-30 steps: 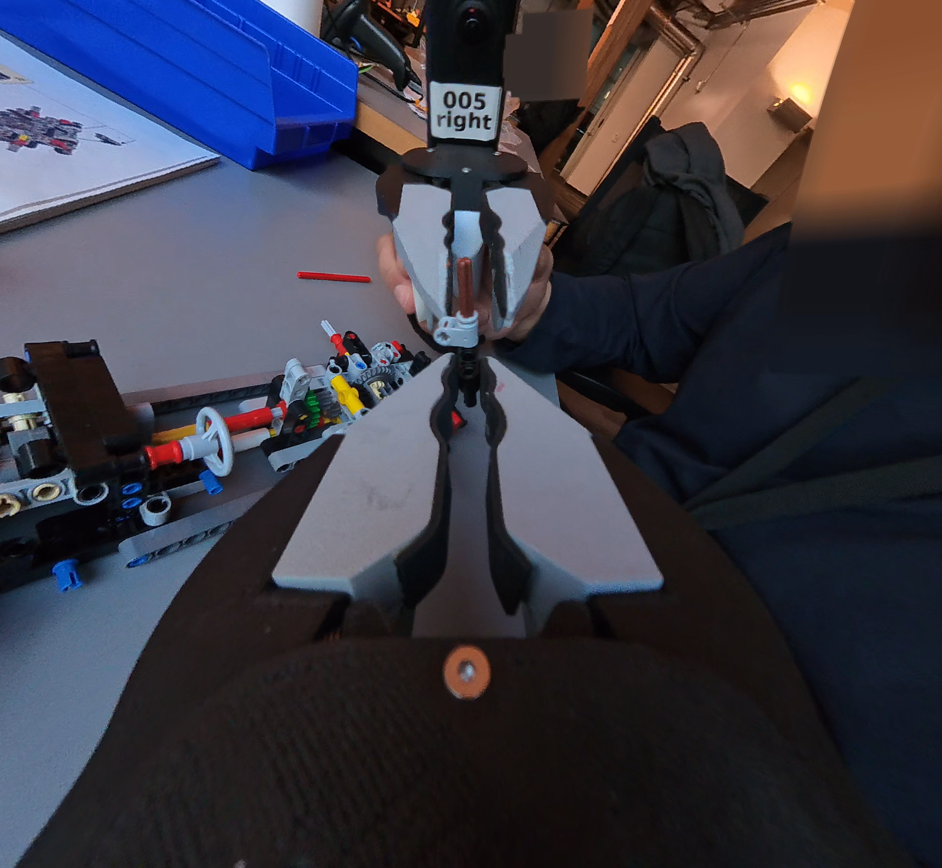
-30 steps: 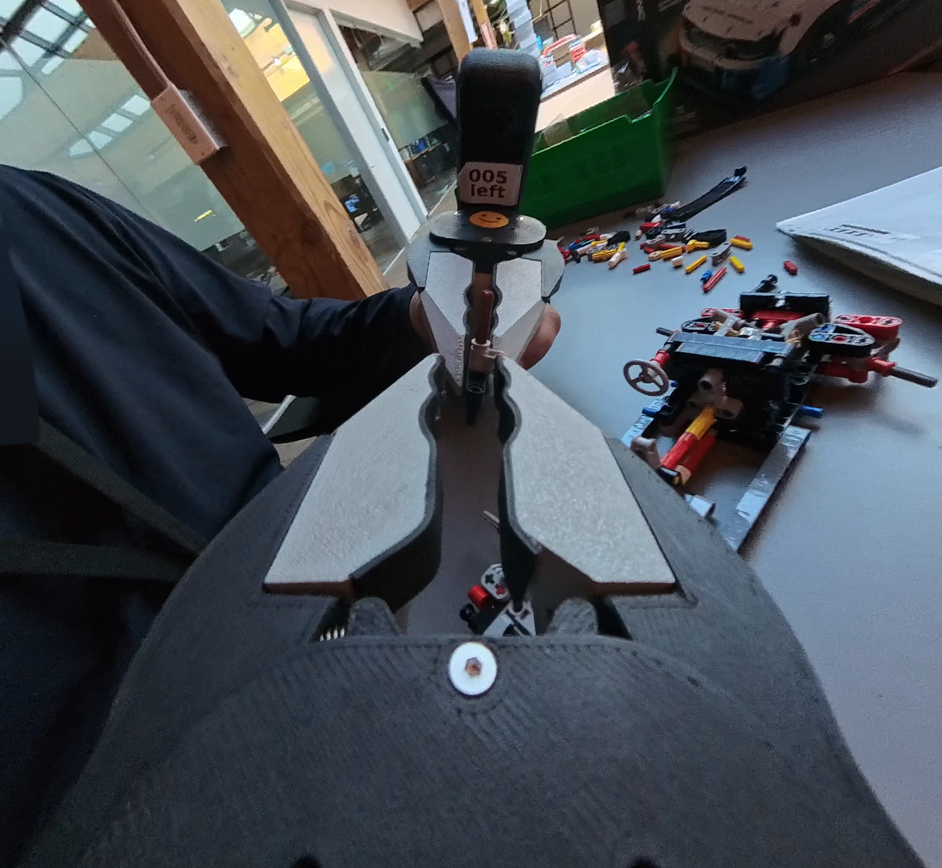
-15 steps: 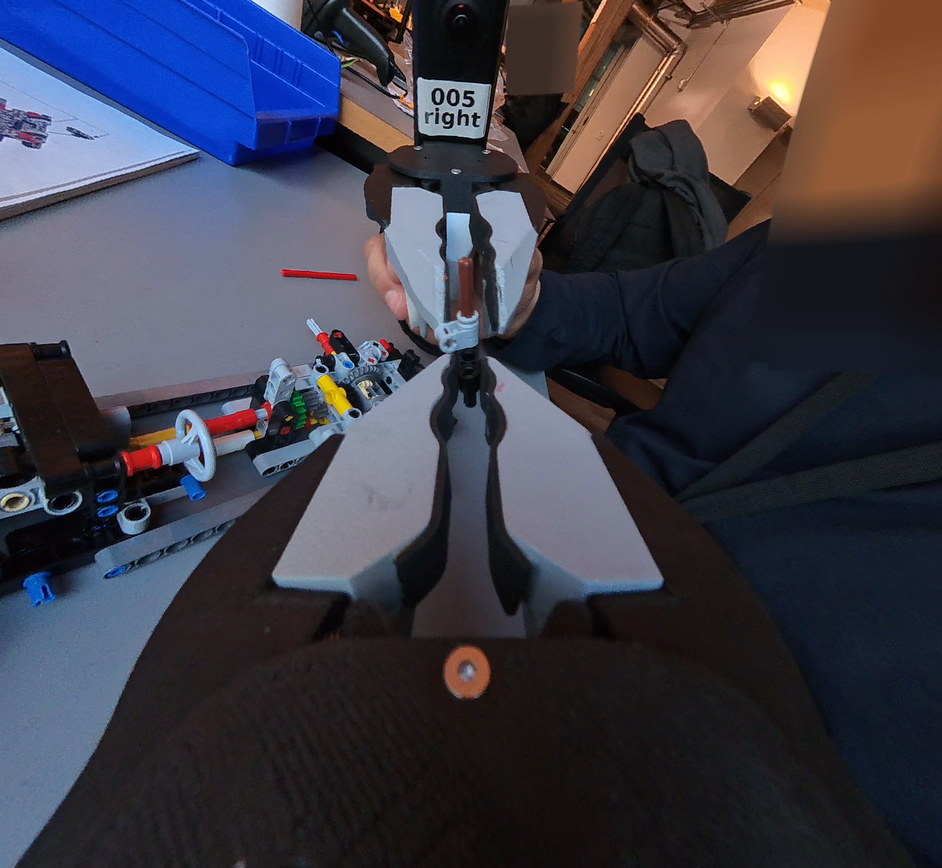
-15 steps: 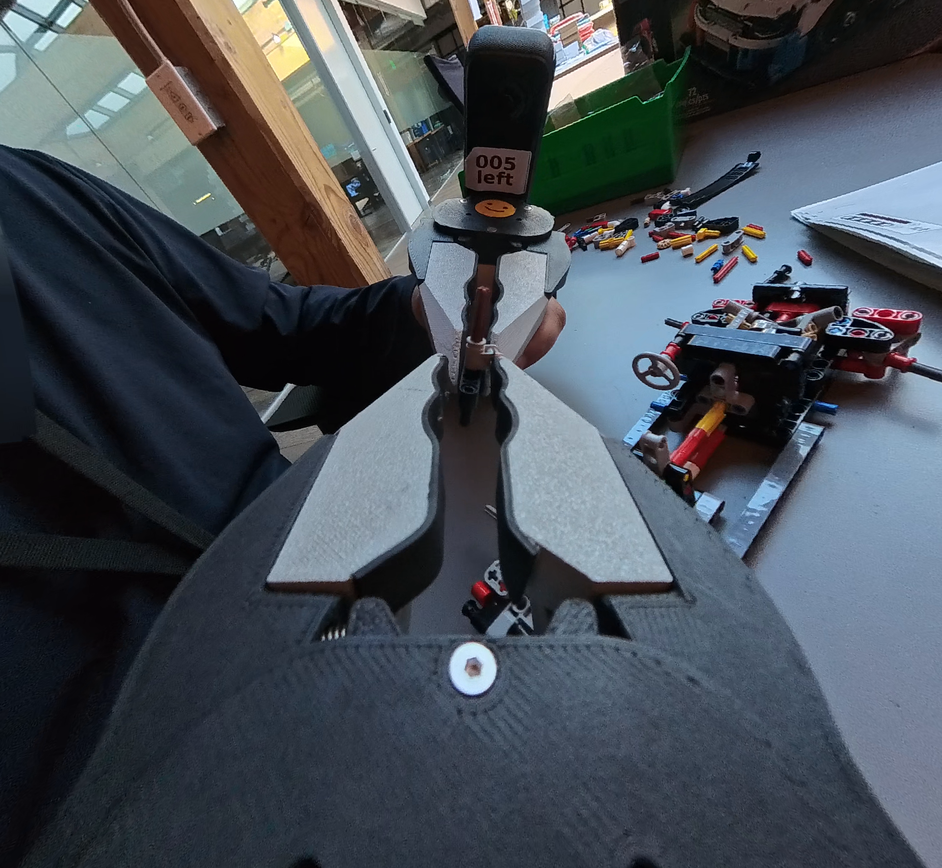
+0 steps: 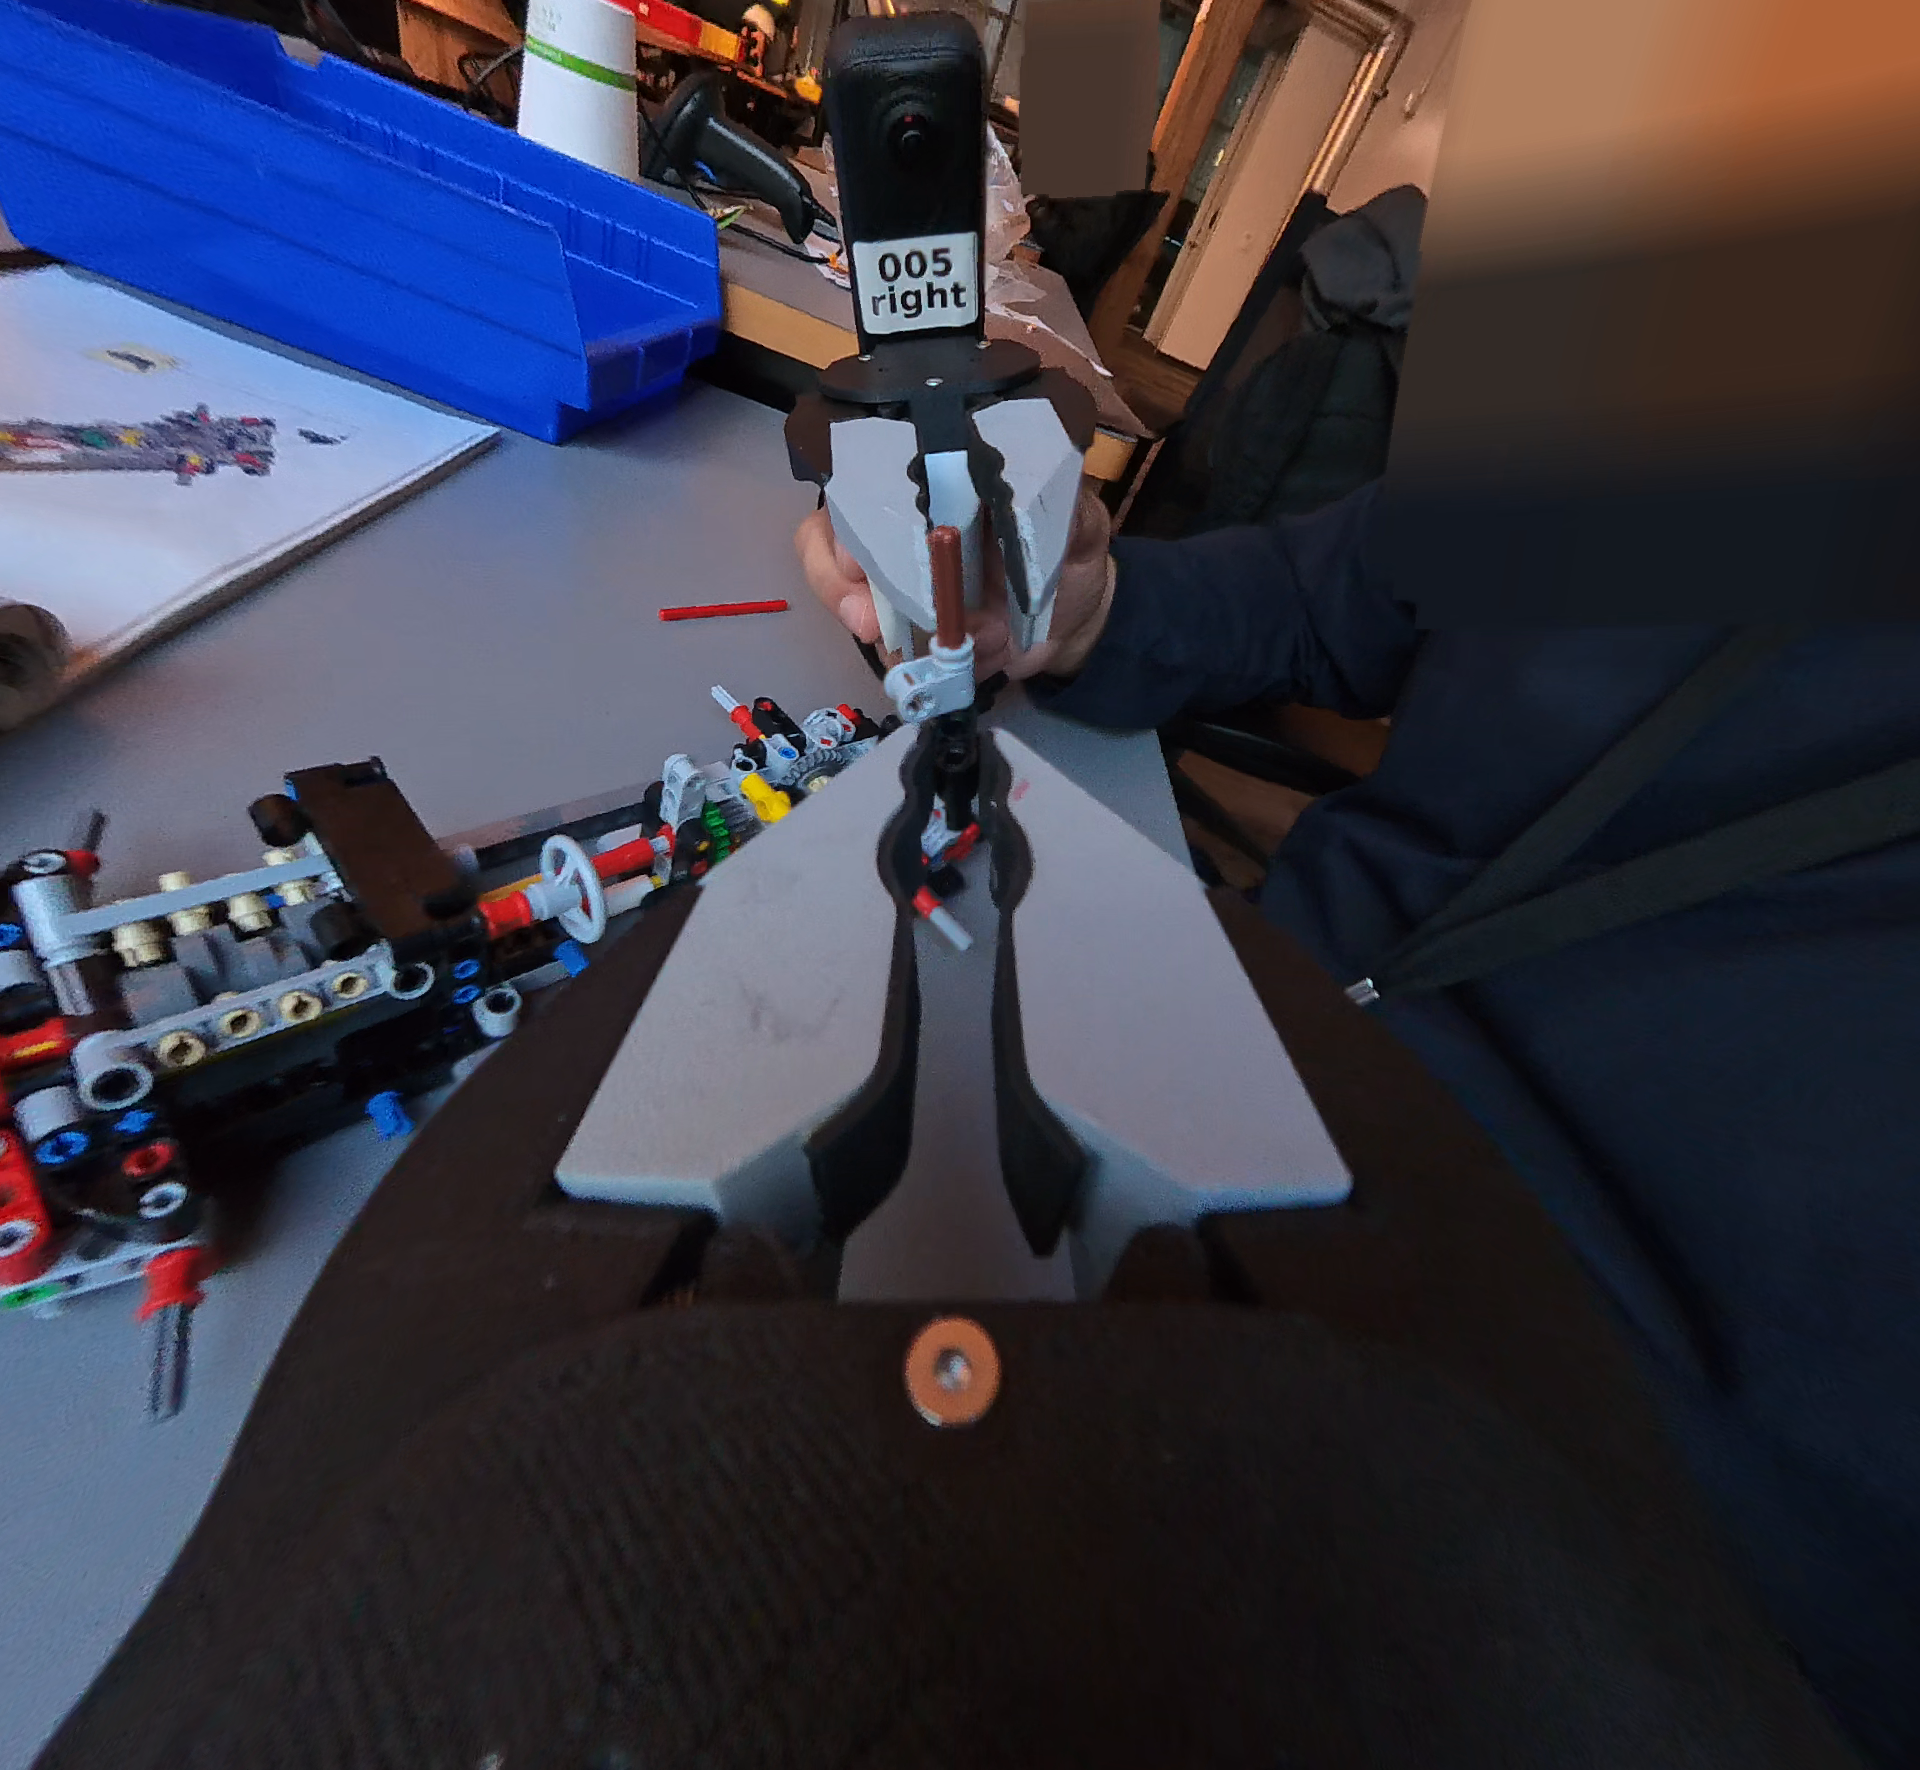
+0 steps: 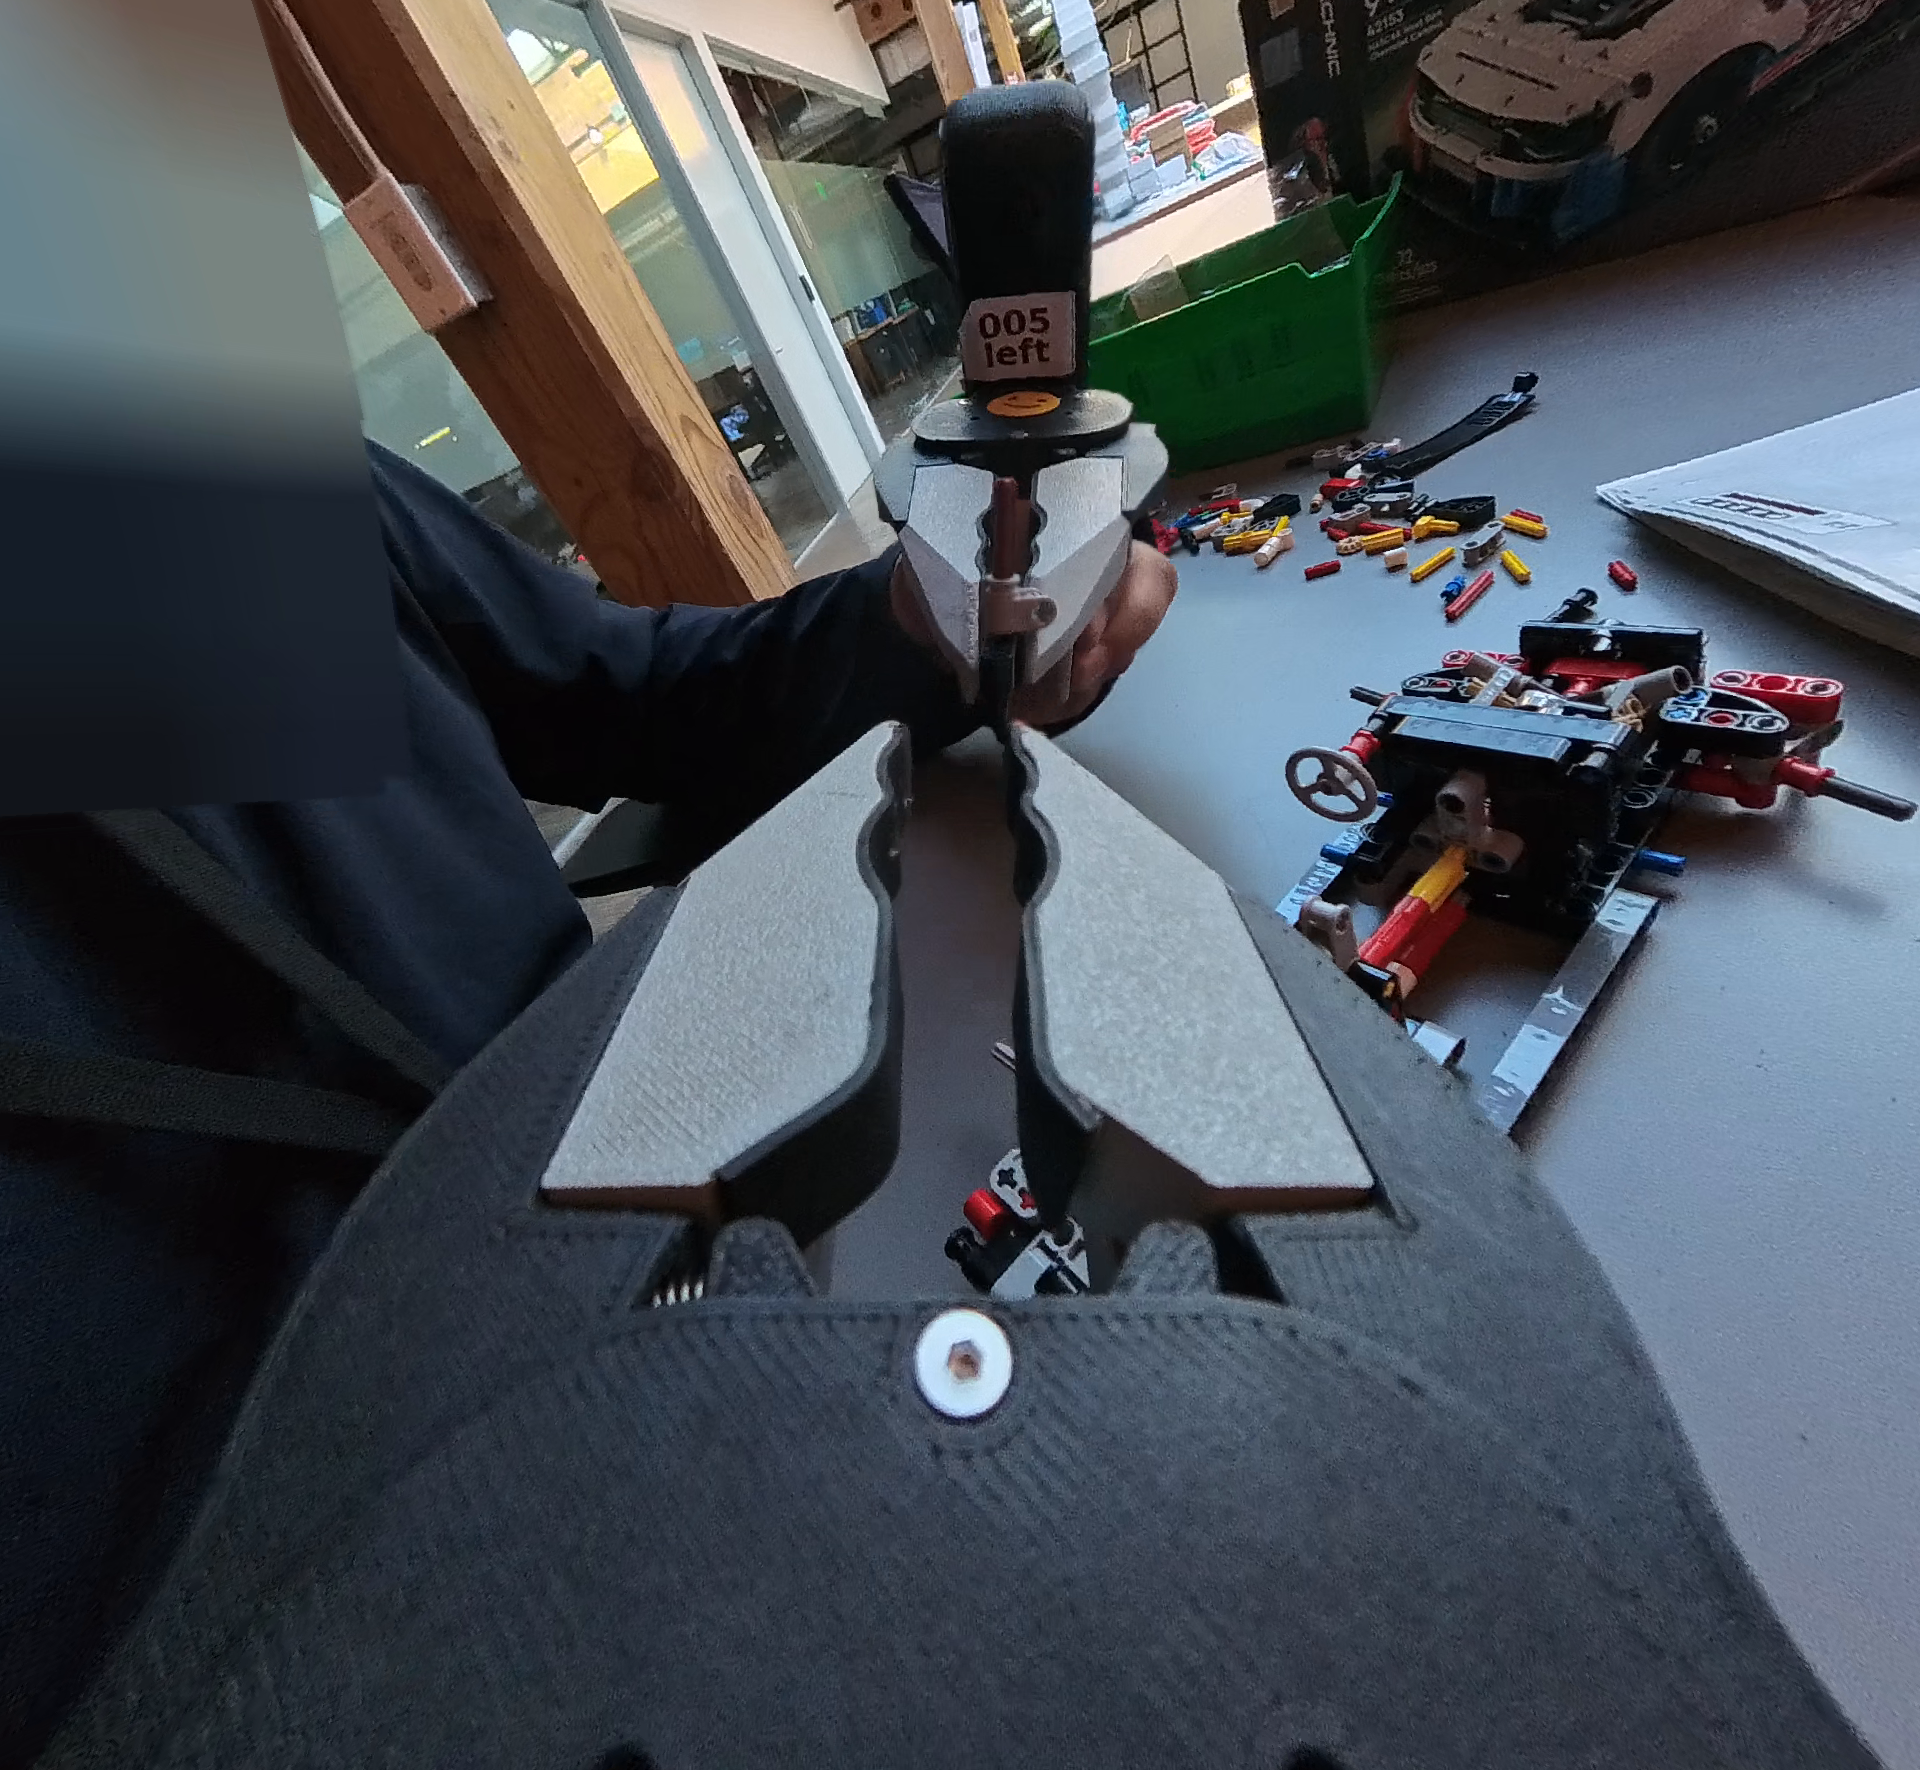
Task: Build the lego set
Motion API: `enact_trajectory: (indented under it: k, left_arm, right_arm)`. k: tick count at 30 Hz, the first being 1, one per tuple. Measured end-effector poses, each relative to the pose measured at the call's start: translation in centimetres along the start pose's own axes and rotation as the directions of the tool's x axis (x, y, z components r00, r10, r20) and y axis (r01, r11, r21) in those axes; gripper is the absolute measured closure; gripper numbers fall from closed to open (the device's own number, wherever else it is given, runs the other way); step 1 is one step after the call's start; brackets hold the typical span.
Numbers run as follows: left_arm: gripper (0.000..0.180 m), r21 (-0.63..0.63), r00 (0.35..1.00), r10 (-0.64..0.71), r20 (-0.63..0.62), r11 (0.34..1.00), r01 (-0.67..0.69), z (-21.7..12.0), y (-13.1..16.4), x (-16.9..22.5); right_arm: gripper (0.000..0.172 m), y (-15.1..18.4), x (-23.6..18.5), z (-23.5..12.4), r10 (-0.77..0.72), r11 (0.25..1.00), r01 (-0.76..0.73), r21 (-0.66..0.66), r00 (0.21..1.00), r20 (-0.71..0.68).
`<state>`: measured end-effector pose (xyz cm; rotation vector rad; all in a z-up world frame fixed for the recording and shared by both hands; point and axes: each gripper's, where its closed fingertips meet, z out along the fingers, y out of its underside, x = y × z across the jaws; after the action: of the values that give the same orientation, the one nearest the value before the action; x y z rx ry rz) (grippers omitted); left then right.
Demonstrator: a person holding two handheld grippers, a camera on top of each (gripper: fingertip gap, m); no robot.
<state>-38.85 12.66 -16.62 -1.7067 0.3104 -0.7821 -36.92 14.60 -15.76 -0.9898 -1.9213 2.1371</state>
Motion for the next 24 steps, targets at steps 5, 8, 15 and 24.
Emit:
enact_trajectory:
  k: [5,8,15,24]
  left_arm:
    - [0.175,0.024,0.999,0.044,-0.030,0.999,-0.044,-1.2,0.3,0.1]
    - [0.175,0.058,0.998,-0.006,-0.060,0.998,0.010,-1.5,0.5,-0.4]
    - [0.176,0.108,1.000,0.012,-0.002,0.994,-0.012,-1.7,-0.2,-1.3]
    - [0.176,0.186,0.988,-0.095,0.118,0.980,0.072,-3.1,-1.1,-4.1]
  right_arm:
    - [0.157,0.0,-0.2,-0.2,-0.022,1.000,0.022,-0.005,1.000,-0.001]
    - [0.157,0.0,-0.1,-0.2,-0.029,1.000,0.029,-0.011,1.000,-0.007]
    - [0.157,-0.4,0.7,-0.9,-0.023,1.000,0.024,0.013,0.999,-0.032]
    - [0.157,-0.8,2.1,-1.8,-0.032,0.999,0.035,0.037,0.997,-0.068]
